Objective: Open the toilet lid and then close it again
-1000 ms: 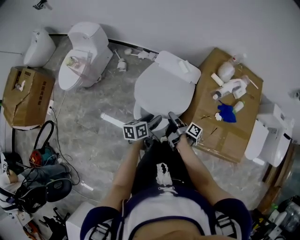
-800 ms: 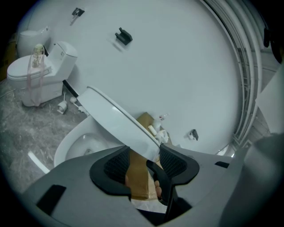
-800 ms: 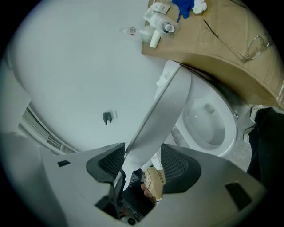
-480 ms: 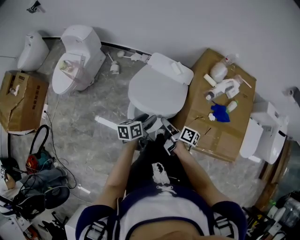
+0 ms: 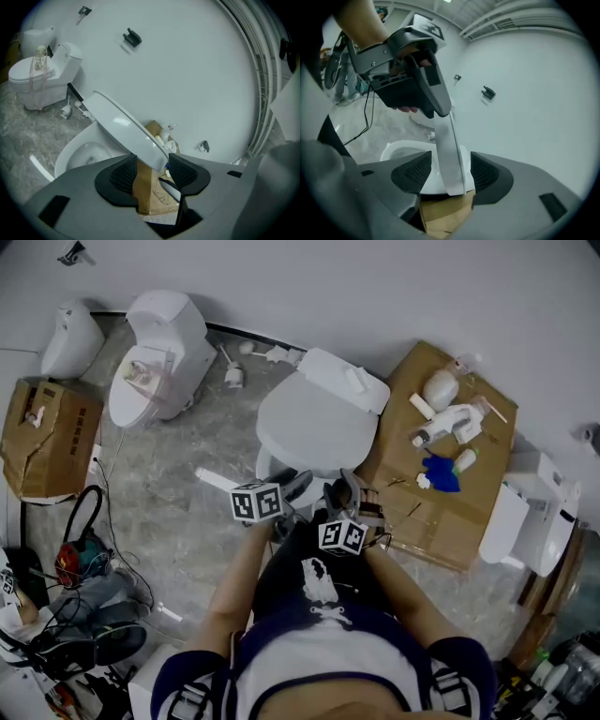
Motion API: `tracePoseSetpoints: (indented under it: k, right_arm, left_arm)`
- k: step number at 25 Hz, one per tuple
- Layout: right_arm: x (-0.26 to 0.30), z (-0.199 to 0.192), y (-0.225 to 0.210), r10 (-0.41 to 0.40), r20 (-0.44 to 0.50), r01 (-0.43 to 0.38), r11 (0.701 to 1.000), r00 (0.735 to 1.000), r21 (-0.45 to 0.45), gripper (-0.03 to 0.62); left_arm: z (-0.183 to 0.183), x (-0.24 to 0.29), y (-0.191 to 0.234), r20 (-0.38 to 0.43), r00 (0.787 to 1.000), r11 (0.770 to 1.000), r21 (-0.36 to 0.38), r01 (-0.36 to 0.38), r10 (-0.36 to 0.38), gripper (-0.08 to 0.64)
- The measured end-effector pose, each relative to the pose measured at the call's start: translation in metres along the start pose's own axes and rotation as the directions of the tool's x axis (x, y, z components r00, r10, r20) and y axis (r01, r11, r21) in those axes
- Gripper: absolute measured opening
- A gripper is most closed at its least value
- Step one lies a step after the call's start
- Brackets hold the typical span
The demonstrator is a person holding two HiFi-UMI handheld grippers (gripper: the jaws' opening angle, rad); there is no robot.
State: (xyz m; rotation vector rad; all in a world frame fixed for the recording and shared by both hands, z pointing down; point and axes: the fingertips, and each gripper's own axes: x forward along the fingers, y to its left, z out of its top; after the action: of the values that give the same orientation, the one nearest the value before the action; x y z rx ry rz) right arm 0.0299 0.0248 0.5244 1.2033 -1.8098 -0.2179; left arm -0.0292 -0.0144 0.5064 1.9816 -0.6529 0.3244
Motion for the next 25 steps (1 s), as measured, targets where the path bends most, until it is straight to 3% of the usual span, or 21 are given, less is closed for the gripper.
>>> tracePoseSetpoints:
  k: [4, 10, 15, 25]
  right_arm:
    - [0.011, 0.005, -0.001, 0.021, 0.01, -0.02, 0.996, 1.0, -0.086, 0.221]
    - [0.016, 0.005, -0.021, -0.005, 0.049, 0.01, 0.995, 0.999, -0.1, 0.219]
    - [0.019, 0.005, -0.034, -0.021, 0.079, 0.026, 0.997, 0.997, -0.071, 0.17]
    - [0.022, 0.011, -0.058, 0.114, 0.073, -0.113, 0.994, 0.991, -0.011, 0.17]
  left_arm:
    - [0.008, 0.001, -0.005, 0.022, 1.0, 1.0, -0.009, 0.002, -0.002, 0.215]
    - [0.019, 0.007, -0.014, 0.041, 0.999, 1.0, 0.019, 0.009, -0.01, 0.215]
    - [0.031, 0.012, -0.024, 0.071, 0.997, 0.999, 0.038, 0.025, -0.027, 0.215]
    - [0.048, 0.018, -0.036, 0.096, 0.995, 0.996, 0.085, 0.006, -0.014, 0.214]
